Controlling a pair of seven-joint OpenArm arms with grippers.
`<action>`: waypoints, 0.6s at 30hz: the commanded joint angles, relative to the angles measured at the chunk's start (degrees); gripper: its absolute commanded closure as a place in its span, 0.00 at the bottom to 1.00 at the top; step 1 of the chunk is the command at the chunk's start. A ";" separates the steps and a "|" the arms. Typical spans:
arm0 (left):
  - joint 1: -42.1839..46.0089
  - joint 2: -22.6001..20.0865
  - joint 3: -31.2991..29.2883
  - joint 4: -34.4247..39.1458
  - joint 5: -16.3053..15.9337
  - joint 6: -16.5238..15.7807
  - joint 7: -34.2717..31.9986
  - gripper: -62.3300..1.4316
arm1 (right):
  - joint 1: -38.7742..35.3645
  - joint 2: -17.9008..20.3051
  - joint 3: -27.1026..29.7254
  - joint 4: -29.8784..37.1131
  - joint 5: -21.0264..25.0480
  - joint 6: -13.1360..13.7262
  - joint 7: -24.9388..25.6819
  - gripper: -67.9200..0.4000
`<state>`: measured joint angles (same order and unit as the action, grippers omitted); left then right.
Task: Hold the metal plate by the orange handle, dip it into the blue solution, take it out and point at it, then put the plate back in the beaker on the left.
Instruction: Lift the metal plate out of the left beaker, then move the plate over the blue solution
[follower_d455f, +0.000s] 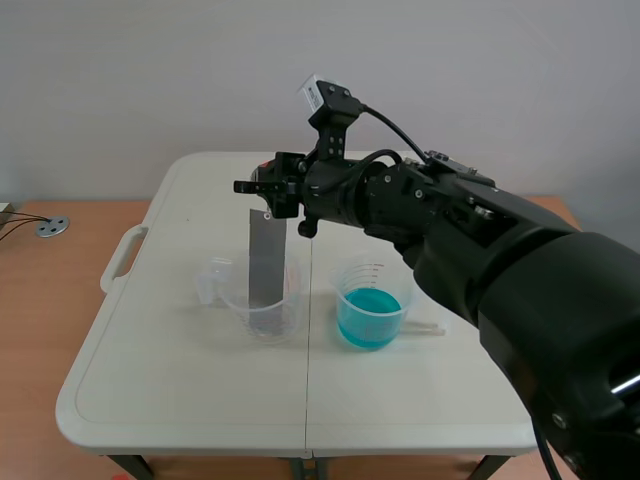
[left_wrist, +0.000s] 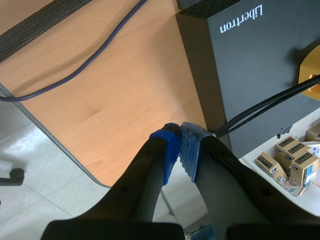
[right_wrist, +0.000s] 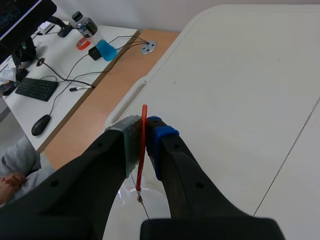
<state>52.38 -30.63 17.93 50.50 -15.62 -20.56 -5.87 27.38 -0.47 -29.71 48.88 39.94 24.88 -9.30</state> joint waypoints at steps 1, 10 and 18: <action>0.76 0.11 0.02 0.70 0.00 -0.17 -0.15 0.94 | 1.36 -0.33 0.11 1.09 0.59 1.88 0.87 0.98; 0.76 0.13 0.07 0.72 -1.33 -0.20 -0.15 0.94 | 0.68 -0.31 0.11 1.92 -2.12 8.22 1.64 0.98; 0.76 0.13 0.07 0.72 -1.31 -0.20 -0.15 0.94 | -1.55 0.70 0.13 7.28 -6.99 8.17 2.23 0.98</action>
<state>52.38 -30.63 17.93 50.50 -16.95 -20.58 -5.87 24.80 -0.14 -29.71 54.54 32.47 32.86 -7.99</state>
